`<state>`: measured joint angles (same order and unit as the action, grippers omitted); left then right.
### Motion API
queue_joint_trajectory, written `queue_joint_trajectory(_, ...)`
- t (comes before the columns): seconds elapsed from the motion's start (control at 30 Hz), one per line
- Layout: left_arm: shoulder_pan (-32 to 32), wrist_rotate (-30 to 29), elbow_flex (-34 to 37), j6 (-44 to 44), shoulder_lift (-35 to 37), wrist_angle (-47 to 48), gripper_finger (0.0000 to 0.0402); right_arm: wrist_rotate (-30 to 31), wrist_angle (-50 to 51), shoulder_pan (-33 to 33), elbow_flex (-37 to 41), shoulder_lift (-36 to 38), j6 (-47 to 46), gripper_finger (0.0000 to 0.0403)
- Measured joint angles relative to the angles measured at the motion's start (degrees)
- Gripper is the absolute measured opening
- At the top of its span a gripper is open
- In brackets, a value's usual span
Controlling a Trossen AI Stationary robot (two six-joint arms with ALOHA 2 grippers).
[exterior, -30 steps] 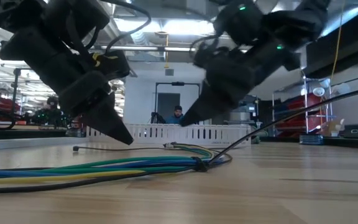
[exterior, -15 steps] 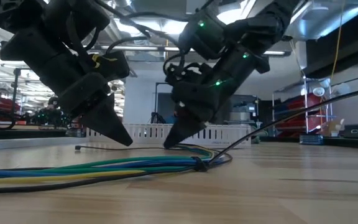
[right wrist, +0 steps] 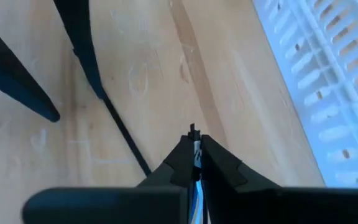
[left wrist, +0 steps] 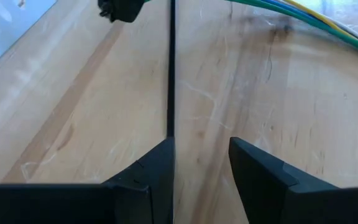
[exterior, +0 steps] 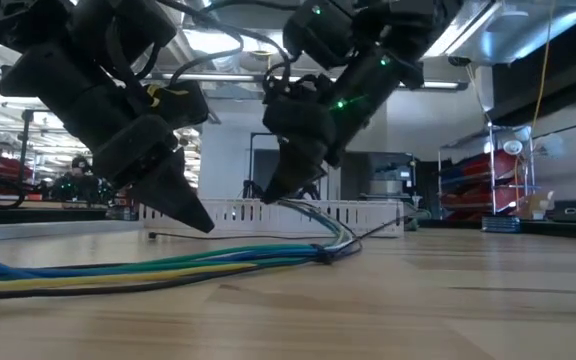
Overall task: Ziptie cables
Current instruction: Wrap the black zip tie on the cable
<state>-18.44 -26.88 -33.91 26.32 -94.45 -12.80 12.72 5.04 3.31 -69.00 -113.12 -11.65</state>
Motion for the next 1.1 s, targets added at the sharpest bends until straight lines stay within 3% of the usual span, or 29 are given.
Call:
queue_joint_trajectory(0.23, 0.0, 0.0, 0.0, -0.1, 0.0, 0.1, 0.0136, 2.8, -5.3, -1.6, -0.8, -2.4, -0.1, 0.0005)
queue_joint_trajectory(0.37, 0.0, 0.1, 0.0, 0.0, 0.0, 0.3, 0.0136, 5.8, -5.5, -2.0, -0.6, -3.8, -0.5, 0.0024)
queue_joint_trajectory(0.53, -0.1, 0.1, 0.0, 0.0, 0.0, 0.2, 0.0136, 6.1, -4.3, -1.8, -0.6, -2.7, -0.1, 0.0090)
queue_joint_trajectory(0.67, 0.0, 0.1, -0.1, 0.0, 0.3, 0.2, 0.0136, 4.4, -2.3, -1.9, -0.8, 2.6, 2.7, 0.0149)
queue_joint_trajectory(0.77, 0.0, 0.1, -0.8, -0.5, 0.3, 0.3, 0.0136, 2.6, 3.9, -1.9, -0.8, 6.9, 5.1, 0.0187)
queue_joint_trajectory(0.87, 0.0, 0.1, -1.5, -0.8, 0.4, 0.2, 0.0136, 1.4, 17.3, -1.8, -0.6, 11.7, 8.4, 0.0212)
queue_joint_trajectory(0.97, 0.2, 0.1, -1.6, -0.5, 0.4, 0.0, 0.0136, -0.2, 20.3, -1.8, 4.6, 14.6, 9.1, 0.0219)
queue_joint_trajectory(1.1, 0.9, 0.0, -1.6, -0.5, 0.4, 0.1, 0.0136, 0.3, 6.9, -2.3, 16.8, 14.9, 8.6, 0.0210)
